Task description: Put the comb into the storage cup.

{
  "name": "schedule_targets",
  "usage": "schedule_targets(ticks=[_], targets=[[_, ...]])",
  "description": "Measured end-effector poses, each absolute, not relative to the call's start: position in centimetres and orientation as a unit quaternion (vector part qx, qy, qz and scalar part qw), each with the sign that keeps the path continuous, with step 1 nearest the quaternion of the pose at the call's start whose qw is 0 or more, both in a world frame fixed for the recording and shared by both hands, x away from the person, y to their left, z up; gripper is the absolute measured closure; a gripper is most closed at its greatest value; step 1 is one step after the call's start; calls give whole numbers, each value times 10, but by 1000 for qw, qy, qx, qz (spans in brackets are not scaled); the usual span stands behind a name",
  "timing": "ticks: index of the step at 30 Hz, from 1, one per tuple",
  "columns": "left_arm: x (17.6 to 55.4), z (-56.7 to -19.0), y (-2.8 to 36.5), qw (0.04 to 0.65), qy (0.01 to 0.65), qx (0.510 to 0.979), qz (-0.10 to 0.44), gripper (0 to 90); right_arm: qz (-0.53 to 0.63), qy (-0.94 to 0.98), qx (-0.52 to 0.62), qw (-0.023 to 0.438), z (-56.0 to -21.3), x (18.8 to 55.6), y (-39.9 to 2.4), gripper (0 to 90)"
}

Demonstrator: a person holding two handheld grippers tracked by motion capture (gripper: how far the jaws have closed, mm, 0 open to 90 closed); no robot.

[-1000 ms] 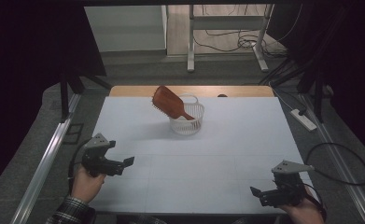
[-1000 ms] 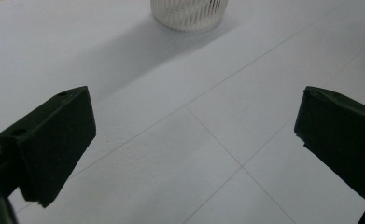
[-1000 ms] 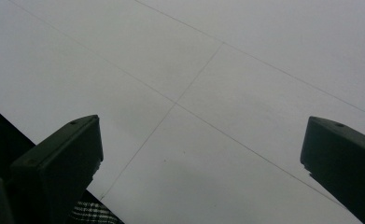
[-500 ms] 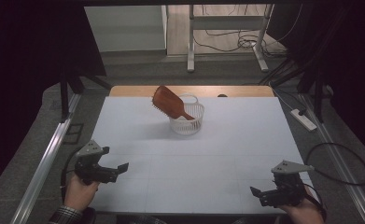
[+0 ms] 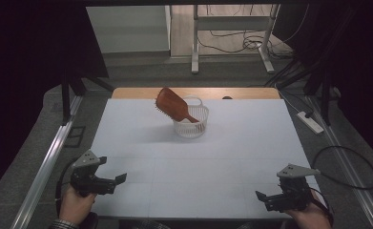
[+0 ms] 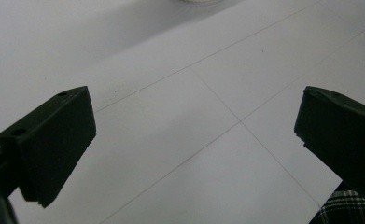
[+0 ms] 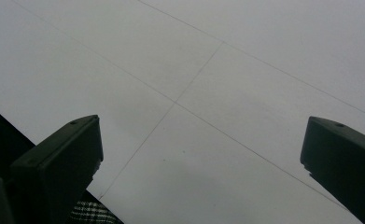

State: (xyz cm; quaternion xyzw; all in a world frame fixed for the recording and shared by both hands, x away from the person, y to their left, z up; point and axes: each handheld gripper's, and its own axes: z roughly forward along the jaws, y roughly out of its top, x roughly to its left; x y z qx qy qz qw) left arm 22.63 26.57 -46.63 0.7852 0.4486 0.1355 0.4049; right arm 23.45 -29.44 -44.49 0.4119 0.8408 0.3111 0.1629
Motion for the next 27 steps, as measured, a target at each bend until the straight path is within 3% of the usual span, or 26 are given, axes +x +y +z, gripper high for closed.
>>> schedule_targets(ticks=[27], targets=[[208, -470, 266, 363, 457, 800, 143, 0, 307, 842, 411, 165, -445, 235, -293, 0]])
